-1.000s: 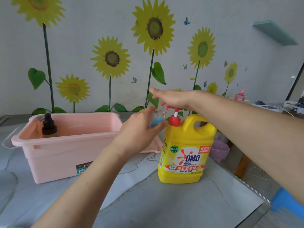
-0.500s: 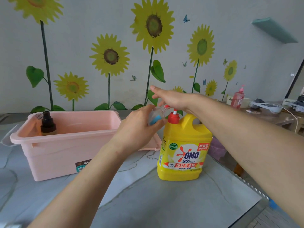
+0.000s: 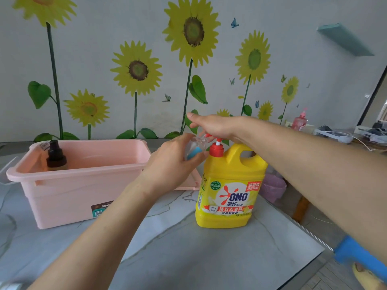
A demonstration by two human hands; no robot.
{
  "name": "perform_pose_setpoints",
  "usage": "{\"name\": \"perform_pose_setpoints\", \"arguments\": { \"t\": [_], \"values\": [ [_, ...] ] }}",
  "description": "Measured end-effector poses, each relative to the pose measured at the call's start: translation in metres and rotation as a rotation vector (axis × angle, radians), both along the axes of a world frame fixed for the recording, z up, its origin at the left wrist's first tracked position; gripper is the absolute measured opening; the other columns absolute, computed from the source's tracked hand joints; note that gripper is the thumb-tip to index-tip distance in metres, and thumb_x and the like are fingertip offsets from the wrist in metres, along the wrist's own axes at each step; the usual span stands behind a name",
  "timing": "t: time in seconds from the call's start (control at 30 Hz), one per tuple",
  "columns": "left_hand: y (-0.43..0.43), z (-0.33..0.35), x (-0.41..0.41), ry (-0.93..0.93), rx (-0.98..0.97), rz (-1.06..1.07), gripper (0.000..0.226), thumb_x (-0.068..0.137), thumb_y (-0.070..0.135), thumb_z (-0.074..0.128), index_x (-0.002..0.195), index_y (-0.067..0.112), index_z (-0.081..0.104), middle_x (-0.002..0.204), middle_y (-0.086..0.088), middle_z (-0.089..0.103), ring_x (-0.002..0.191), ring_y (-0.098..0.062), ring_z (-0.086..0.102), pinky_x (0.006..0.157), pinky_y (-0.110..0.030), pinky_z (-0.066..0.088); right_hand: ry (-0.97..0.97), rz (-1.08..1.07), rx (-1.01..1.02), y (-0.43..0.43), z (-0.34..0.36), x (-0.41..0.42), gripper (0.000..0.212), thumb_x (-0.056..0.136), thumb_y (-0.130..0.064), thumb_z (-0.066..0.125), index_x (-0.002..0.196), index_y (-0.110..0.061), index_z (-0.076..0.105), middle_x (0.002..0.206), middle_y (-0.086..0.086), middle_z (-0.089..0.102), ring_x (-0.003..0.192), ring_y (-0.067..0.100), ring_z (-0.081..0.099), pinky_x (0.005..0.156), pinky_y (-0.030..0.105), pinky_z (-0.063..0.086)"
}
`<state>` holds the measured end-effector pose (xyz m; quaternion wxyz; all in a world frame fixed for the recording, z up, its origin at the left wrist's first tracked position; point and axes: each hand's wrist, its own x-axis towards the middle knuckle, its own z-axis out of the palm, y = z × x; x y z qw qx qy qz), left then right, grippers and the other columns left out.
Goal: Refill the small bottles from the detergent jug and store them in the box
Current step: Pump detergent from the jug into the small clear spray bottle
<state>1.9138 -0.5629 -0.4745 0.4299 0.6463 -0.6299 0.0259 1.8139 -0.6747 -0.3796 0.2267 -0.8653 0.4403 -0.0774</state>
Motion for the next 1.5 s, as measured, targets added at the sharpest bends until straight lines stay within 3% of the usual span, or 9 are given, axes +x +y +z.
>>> {"name": "perform_pose_setpoints", "arguments": {
  "t": [0.2,0.37,0.5,0.7,0.87,1.03,1.2,1.33,1.5],
  "values": [
    [-0.001,0.001,0.001,0.006,-0.015,-0.005,0.046,0.091,0.059,0.056,0.127,0.030,0.055,0.119,0.005,0.066,0.101,-0.020,0.062,0.083,-0.045,0.053,-0.125,-0.021,0.028,-0.001,-0.002,-0.002,0.073,0.098,-0.069,0.016,0.151,-0.025,0.041,0.156,0.010,0.039,0.135,0.030,0.047,0.100,0.042,0.030],
    [0.000,0.001,-0.001,-0.006,-0.005,0.004,0.048,0.093,0.057,0.057,0.131,0.029,0.053,0.123,0.003,0.065,0.104,-0.021,0.062,0.082,-0.042,0.052,-0.039,-0.019,0.007,0.001,0.001,-0.002,0.075,0.097,-0.071,0.016,0.151,-0.025,0.040,0.156,0.010,0.040,0.139,0.029,0.043,0.116,0.047,0.025],
    [0.000,0.001,0.001,-0.004,-0.012,0.005,0.044,0.092,0.058,0.056,0.127,0.031,0.055,0.119,0.005,0.065,0.100,-0.019,0.061,0.081,-0.042,0.052,-0.138,-0.040,0.015,-0.001,-0.001,-0.003,0.072,0.096,-0.072,0.017,0.146,-0.029,0.046,0.149,0.010,0.049,0.117,0.026,0.058,0.108,0.050,0.034],
    [-0.001,0.001,0.001,0.005,-0.004,0.005,0.044,0.091,0.058,0.057,0.126,0.030,0.056,0.117,0.006,0.066,0.100,-0.020,0.062,0.081,-0.043,0.053,-0.030,-0.030,-0.002,0.003,0.001,-0.002,0.073,0.097,-0.071,0.017,0.146,-0.026,0.046,0.152,0.011,0.044,0.129,0.032,0.053,0.111,0.051,0.034],
    [-0.002,0.001,0.003,0.002,-0.013,0.007,0.044,0.091,0.060,0.056,0.124,0.031,0.057,0.115,0.006,0.066,0.098,-0.019,0.062,0.081,-0.044,0.053,-0.133,-0.029,0.021,0.000,-0.004,-0.003,0.071,0.098,-0.069,0.017,0.143,-0.024,0.049,0.146,0.012,0.049,0.116,0.026,0.062,0.089,0.044,0.035],
    [-0.002,0.001,0.003,-0.007,0.001,0.013,0.048,0.091,0.061,0.055,0.128,0.031,0.056,0.119,0.005,0.066,0.100,-0.020,0.062,0.080,-0.043,0.052,-0.003,-0.017,-0.002,0.002,0.002,-0.001,0.072,0.096,-0.072,0.018,0.145,-0.028,0.047,0.139,0.011,0.055,0.123,0.032,0.057,0.108,0.052,0.035],
    [-0.002,0.002,0.004,-0.002,-0.010,0.014,0.049,0.090,0.061,0.056,0.127,0.029,0.056,0.120,0.004,0.066,0.100,-0.020,0.062,0.082,-0.043,0.053,-0.072,-0.020,-0.009,-0.001,-0.004,0.000,0.070,0.098,-0.070,0.019,0.141,-0.025,0.052,0.138,0.014,0.055,0.124,0.032,0.057,0.096,0.049,0.036],
    [-0.002,0.001,0.002,-0.022,0.012,0.020,0.050,0.091,0.062,0.055,0.130,0.030,0.054,0.121,0.004,0.066,0.101,-0.020,0.062,0.080,-0.043,0.053,0.020,-0.017,-0.018,0.001,0.000,0.000,0.072,0.096,-0.072,0.018,0.144,-0.028,0.048,0.138,0.013,0.057,0.128,0.035,0.054,0.108,0.054,0.036],
    [-0.003,0.002,0.004,-0.014,0.000,0.022,0.047,0.091,0.061,0.056,0.126,0.030,0.056,0.116,0.004,0.066,0.097,-0.020,0.062,0.079,-0.042,0.053,-0.103,-0.011,-0.008,-0.004,-0.001,0.000,0.067,0.099,-0.068,0.021,0.140,-0.025,0.052,0.126,0.004,0.053,0.101,0.025,0.069,0.097,0.046,0.038]
  ]
}}
